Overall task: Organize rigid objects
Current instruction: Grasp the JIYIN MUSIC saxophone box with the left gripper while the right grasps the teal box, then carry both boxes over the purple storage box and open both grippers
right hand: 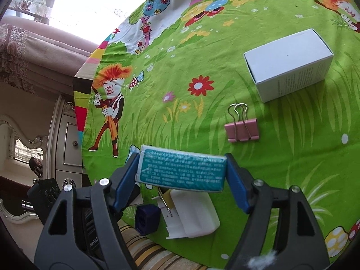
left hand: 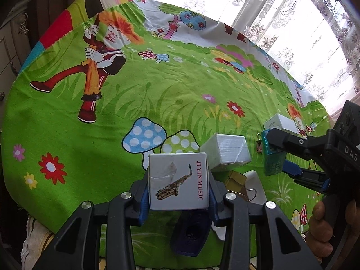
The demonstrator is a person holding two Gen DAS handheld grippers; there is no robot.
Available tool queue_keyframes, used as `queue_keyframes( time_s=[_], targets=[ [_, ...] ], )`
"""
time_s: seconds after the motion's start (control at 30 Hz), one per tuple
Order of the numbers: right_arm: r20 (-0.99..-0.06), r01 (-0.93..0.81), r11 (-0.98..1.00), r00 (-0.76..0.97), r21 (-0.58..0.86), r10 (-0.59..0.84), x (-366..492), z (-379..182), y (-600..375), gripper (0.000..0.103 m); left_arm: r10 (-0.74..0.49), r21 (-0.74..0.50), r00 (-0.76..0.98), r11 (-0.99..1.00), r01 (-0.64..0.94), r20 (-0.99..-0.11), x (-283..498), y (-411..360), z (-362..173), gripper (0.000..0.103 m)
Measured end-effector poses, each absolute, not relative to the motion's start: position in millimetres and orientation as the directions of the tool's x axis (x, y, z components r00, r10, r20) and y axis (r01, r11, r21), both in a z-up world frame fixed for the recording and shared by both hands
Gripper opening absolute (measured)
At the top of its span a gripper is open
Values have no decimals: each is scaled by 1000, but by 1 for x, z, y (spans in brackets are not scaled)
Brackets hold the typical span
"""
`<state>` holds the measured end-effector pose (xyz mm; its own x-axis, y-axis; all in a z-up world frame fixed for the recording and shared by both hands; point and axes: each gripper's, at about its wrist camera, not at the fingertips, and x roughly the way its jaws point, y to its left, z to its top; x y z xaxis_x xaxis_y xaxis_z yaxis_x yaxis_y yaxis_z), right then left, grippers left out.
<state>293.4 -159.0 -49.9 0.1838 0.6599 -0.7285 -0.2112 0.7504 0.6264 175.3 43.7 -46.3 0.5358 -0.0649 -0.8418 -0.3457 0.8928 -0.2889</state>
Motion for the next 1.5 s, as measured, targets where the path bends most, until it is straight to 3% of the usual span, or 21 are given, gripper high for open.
queue_keyframes(
  time_s=[0.23, 0.53, 1.03, 1.5],
  targets=[
    [-726, -288, 791, 318, 539, 610, 254, -2, -183, 77, -49, -293, 606, 904, -311, -794, 162, 31, -19, 42],
    [-716, -271, 847, 452, 458, 532, 192, 36, -235, 77, -193, -351, 609, 924, -150, -769, 142, -29, 8, 42],
    [-724, -154, 940, 605, 304, 333, 92, 64, -343, 77, -460, -449, 530, 879, 159, -712, 96, -150, 35, 42],
    [-729, 72, 993, 684, 95, 20, 28, 64, -436, 77, -614, -491, 385, 786, 376, -689, 69, -247, 39, 42]
  ],
)
